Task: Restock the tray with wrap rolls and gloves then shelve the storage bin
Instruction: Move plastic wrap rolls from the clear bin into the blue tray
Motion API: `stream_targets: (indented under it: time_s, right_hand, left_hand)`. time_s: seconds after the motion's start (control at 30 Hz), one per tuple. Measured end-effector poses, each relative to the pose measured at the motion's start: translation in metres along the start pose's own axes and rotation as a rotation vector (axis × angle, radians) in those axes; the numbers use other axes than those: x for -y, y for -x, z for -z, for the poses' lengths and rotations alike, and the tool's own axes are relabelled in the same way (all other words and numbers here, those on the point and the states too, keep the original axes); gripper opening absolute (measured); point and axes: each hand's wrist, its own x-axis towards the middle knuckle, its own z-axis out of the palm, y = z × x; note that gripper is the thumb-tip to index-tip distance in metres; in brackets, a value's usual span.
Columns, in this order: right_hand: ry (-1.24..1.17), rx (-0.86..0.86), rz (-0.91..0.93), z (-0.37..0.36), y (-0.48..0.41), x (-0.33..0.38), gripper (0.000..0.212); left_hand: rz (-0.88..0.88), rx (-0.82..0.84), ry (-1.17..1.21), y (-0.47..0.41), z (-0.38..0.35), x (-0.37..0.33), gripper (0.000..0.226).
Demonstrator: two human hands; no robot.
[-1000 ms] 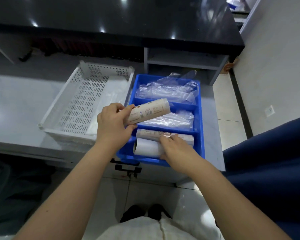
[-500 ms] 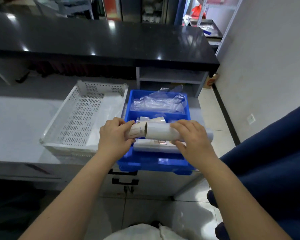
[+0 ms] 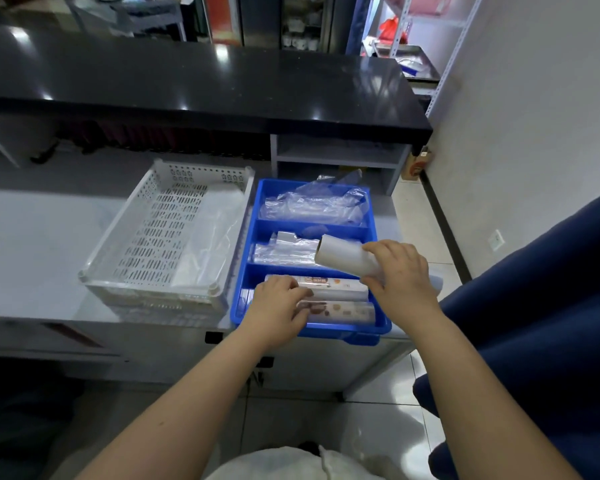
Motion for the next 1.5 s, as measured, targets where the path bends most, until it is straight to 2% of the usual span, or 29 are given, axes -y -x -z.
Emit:
stream_targets:
  time_s: [0.17, 0.27, 0.43, 0.53, 0.6, 0.83, 1.07, 1.3, 1.5]
  right_hand:
    - [0.042, 0.023, 0.106, -0.023, -0.009, 0.020, 0.047]
    - [0.089, 0.134, 0.192, -0.046, -0.013, 0.042, 0.047]
    - [0.086, 0.342, 0.279, -0.073, -0.015, 0.058, 0.047]
    - [-0.062, 0.333, 0.327, -0.069, -0.029, 0.078, 0.047]
    - [-0.093, 0.307, 0.436, -0.070, -0.038, 0.107, 0.045]
    - [-0.047, 0.311, 0.801, -0.108, -0.051, 0.253, 0.044]
    - [-0.050, 0.338, 1.074, -0.172, -0.023, 0.458, 0.042]
    - [-0.145, 0.372, 1.277, -0.234, 0.021, 0.657, 0.048]
    - [-0.135, 0.482, 1.382, -0.292, 0.038, 0.766, 0.046]
  left_hand:
    - [0.132, -0.250, -0.035, 0.015, 0.028, 0.025, 0.035]
    - [0.253, -0.377, -0.038, 0.026, 0.047, 0.042, 0.034]
    - [0.379, -0.416, -0.046, 0.044, 0.055, 0.058, 0.035]
    - [0.424, -0.409, -0.075, 0.057, 0.054, 0.066, 0.035]
    - [0.492, -0.421, -0.071, 0.066, 0.058, 0.073, 0.037]
    - [0.708, -0.542, -0.103, 0.140, 0.095, 0.137, 0.038]
    - [0.940, -0.620, -0.217, 0.285, 0.154, 0.262, 0.039]
    - [1.195, -0.647, -0.271, 0.435, 0.208, 0.383, 0.041]
    - [1.385, -0.611, -0.176, 0.516, 0.218, 0.460, 0.042]
